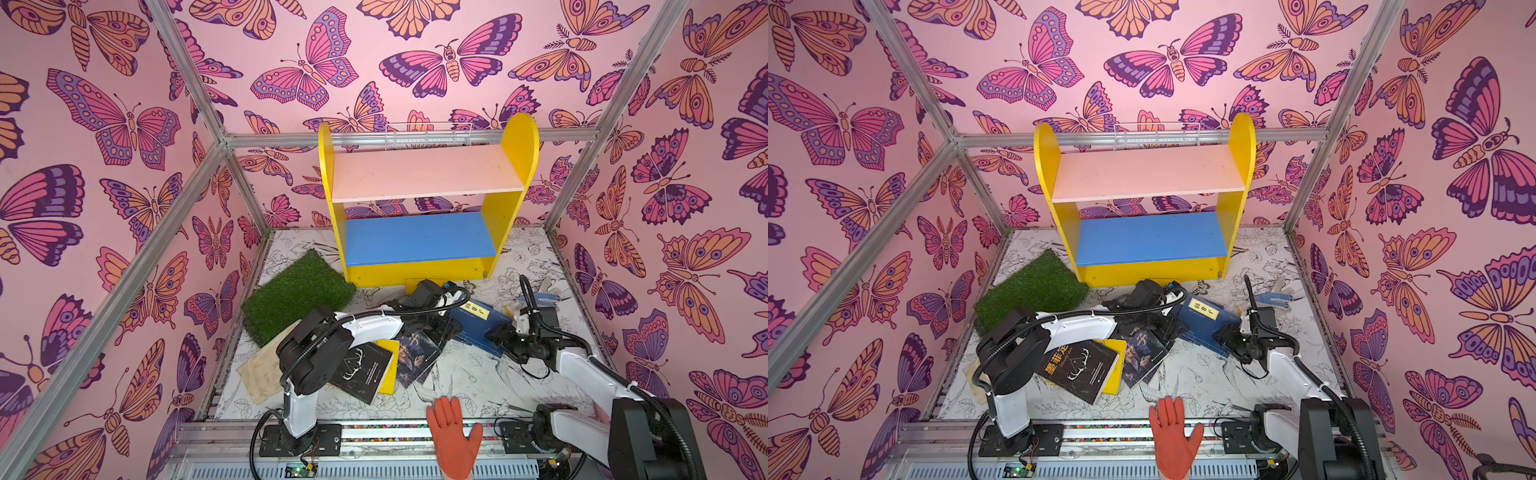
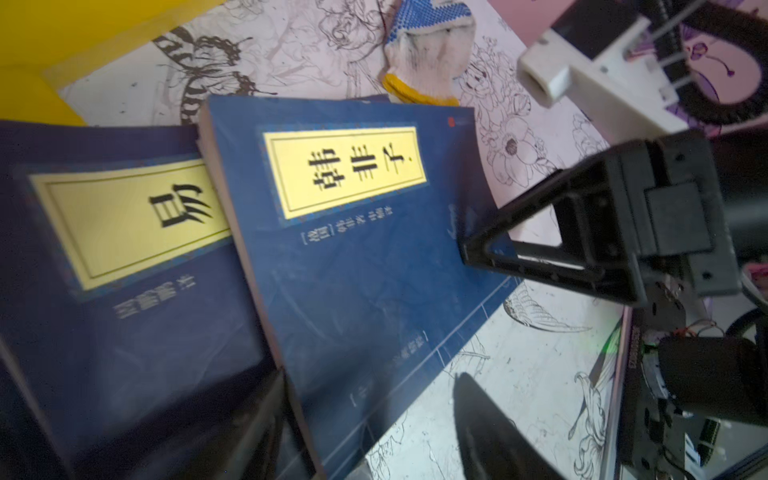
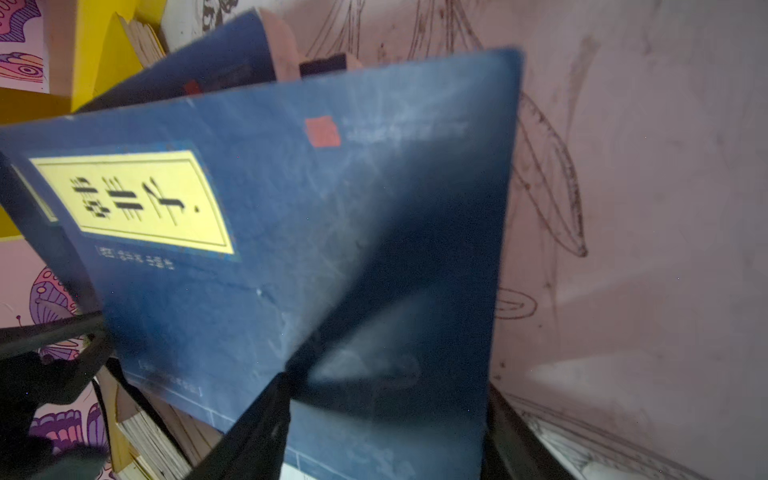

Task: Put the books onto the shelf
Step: 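Grasp the top dark blue book with the right gripper while the left arm approaches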

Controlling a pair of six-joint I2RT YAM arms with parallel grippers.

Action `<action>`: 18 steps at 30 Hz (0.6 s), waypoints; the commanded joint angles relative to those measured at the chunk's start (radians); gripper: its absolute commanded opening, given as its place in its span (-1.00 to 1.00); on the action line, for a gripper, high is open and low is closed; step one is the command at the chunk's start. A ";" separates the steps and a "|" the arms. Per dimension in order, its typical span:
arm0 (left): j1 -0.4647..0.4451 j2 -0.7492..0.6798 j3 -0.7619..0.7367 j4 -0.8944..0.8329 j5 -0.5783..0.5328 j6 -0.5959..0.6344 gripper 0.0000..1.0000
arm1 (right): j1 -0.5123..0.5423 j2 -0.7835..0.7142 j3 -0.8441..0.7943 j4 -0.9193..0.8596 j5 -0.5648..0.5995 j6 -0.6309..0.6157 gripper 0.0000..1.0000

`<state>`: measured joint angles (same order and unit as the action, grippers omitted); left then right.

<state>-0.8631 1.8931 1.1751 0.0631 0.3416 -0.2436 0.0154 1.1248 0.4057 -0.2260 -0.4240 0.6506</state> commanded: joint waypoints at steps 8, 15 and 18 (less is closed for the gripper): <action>-0.001 0.033 -0.049 0.007 0.046 -0.022 -0.04 | 0.008 -0.165 0.070 -0.054 -0.152 0.043 0.05; 0.001 0.036 -0.051 0.007 0.054 -0.018 -0.16 | 0.007 -0.240 0.091 -0.011 -0.149 0.152 -0.04; 0.001 0.036 -0.051 0.007 0.054 -0.017 -0.16 | 0.007 -0.267 0.077 0.063 -0.142 0.245 -0.09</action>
<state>-0.8406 1.8961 1.1503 0.1024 0.3286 -0.2562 0.0139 0.8829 0.4522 -0.2775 -0.4992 0.7963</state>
